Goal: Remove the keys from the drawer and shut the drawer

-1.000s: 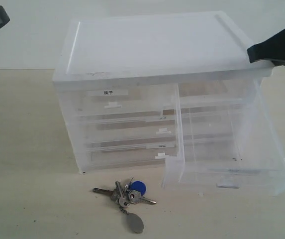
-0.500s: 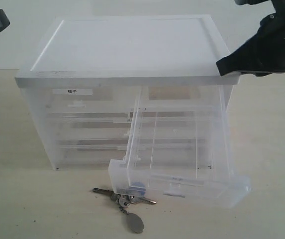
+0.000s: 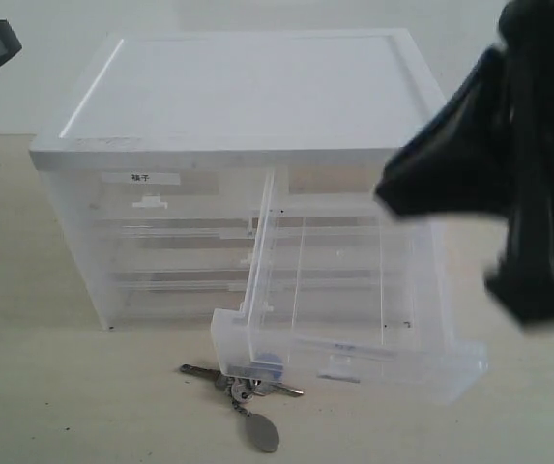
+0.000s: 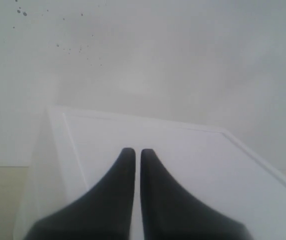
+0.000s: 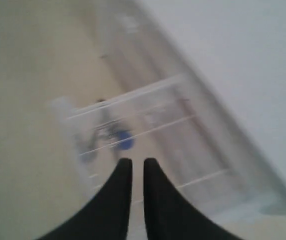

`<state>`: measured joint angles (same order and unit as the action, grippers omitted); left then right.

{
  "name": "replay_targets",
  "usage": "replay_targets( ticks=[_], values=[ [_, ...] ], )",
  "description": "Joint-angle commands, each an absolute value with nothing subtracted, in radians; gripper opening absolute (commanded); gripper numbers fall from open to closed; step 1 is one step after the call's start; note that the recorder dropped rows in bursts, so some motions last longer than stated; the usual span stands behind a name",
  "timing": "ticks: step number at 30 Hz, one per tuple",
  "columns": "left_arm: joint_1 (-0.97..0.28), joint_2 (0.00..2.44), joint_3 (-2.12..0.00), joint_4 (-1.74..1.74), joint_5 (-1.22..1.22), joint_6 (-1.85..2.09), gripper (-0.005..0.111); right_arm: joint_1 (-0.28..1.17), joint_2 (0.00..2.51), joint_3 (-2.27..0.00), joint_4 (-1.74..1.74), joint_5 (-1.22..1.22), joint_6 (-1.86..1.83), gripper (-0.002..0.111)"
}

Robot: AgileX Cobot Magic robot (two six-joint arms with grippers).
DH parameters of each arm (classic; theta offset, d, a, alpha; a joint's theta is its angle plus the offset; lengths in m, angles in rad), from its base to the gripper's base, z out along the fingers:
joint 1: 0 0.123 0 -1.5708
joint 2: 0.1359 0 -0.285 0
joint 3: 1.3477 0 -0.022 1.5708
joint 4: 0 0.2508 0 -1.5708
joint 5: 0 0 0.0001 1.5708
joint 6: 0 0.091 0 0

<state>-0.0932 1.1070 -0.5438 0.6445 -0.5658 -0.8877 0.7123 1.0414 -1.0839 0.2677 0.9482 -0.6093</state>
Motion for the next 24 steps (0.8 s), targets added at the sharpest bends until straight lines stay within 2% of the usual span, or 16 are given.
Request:
replay_targets(
  ticks=[1,2,4,9,24],
  values=[
    [-0.091,1.102,-0.511,0.651,-0.588,-0.889,0.005,0.89,1.033,-0.985,0.201,1.039,-0.634,0.032],
    [-0.091,1.102,-0.507,0.651,-0.595,-0.887,0.005,0.92,1.033,-0.946,0.149,1.007,-0.613,0.037],
    [-0.091,1.102,-0.494,0.653,-0.622,-0.865,0.005,0.957,1.033,-0.869,0.018,0.943,-0.543,0.04],
    [-0.091,1.102,-0.487,0.7,-0.635,-0.86,0.005,0.966,1.033,-0.742,-0.143,0.766,-0.448,0.04],
    [-0.091,1.102,-0.487,0.7,-0.635,-0.86,0.005,0.966,1.112,-0.73,-0.193,0.714,-0.41,0.036]
  ],
)
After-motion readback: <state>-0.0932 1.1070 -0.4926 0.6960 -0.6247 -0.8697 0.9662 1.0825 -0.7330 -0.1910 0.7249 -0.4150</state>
